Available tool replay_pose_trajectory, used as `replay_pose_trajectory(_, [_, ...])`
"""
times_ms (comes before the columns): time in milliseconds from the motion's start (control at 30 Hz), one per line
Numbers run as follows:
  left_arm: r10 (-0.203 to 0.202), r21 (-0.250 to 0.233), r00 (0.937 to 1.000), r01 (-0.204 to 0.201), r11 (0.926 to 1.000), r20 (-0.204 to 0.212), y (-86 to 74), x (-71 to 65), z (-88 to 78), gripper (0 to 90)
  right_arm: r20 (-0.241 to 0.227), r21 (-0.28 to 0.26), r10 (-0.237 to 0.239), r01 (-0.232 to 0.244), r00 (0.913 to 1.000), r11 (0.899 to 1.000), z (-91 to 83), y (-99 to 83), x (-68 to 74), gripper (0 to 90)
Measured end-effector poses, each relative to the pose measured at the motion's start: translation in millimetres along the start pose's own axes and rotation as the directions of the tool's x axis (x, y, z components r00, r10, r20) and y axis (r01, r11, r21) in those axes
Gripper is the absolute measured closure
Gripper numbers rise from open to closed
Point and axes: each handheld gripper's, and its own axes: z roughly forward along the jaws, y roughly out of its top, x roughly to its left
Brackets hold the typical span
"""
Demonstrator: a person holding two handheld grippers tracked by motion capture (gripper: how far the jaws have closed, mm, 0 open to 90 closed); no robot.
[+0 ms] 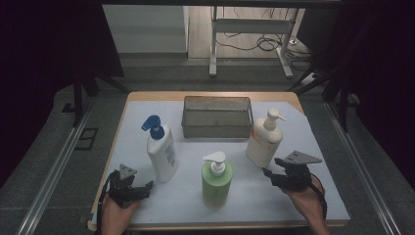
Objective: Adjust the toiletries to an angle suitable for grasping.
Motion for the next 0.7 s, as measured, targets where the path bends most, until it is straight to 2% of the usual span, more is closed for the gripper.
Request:
replay_pose_trajectory(333, [0.0,0.0,1.0,0.0,1.0,0.0,0.0,0.1,0.0,11.1,0.022,-0.03,0.019,-0.018,0.9996,0.999,-5.5,17.1,-14.4,24.5])
replay_pose_trajectory(700, [0.001,0.001,1.0,-0.001,1.0,0.0,0.0,0.1,-0.1,11.1,0.025,-0.052,0.067,-0.065,0.9974,0.996,-1.7,39.4,-26.6,21.2])
